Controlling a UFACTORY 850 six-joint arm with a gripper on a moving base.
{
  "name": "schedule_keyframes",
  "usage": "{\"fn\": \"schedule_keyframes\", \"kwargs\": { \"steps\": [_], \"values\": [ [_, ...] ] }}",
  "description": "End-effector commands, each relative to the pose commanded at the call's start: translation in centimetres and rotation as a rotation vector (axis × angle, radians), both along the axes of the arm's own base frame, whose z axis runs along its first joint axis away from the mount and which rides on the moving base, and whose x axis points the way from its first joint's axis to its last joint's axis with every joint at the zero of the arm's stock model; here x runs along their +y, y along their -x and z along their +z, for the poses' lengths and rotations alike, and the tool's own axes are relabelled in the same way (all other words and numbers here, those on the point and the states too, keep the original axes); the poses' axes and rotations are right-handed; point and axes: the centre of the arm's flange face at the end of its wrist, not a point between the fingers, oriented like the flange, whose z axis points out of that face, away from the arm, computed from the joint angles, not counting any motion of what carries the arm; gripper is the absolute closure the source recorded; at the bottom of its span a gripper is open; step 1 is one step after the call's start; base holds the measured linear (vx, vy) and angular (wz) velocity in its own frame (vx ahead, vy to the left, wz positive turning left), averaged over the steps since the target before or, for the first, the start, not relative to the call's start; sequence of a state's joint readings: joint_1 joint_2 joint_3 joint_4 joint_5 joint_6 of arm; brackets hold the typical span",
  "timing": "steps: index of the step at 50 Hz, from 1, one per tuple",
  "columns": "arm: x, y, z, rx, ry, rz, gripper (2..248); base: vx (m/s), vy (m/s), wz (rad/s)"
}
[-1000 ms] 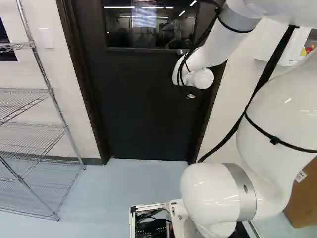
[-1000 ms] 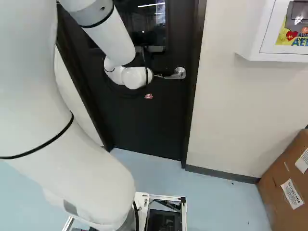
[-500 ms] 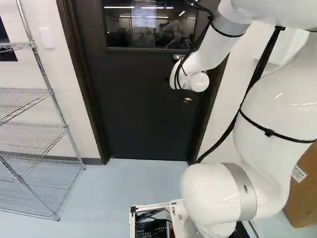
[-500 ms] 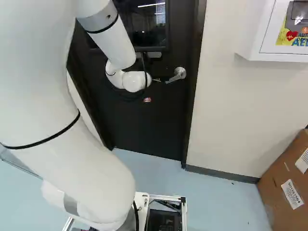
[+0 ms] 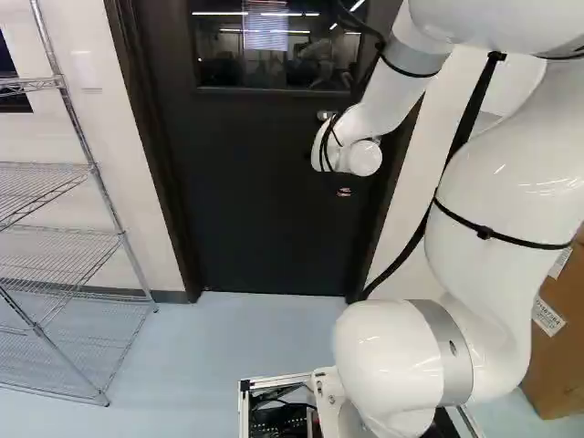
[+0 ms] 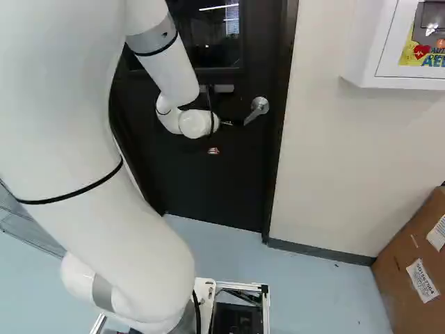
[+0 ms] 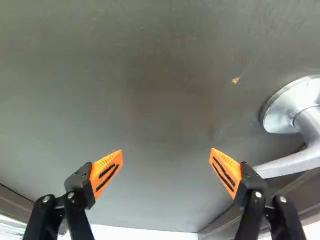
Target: Open the door and move inside
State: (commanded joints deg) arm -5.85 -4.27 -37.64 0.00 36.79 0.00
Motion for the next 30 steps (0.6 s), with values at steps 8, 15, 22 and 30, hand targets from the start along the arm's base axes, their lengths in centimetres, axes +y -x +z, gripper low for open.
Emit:
{"fn": "schedule_keyframes", "kwargs": {
  "steps": [8, 15, 22, 30],
  "values": [
    [0.0, -0.1, -0.9, 0.018, -0.002, 0.0, 3, 0.0, 0.0, 0.0],
    [0.0, -0.2, -1.6, 0.034, -0.003, 0.0, 3, 0.0, 0.0, 0.0],
    [0.0, -0.4, -2.4, 0.05, -0.005, 0.0, 3, 0.0, 0.0, 0.0],
    [-0.1, -0.5, -3.2, 0.068, -0.007, 0.0, 3, 0.0, 0.0, 0.0]
  ]
}}
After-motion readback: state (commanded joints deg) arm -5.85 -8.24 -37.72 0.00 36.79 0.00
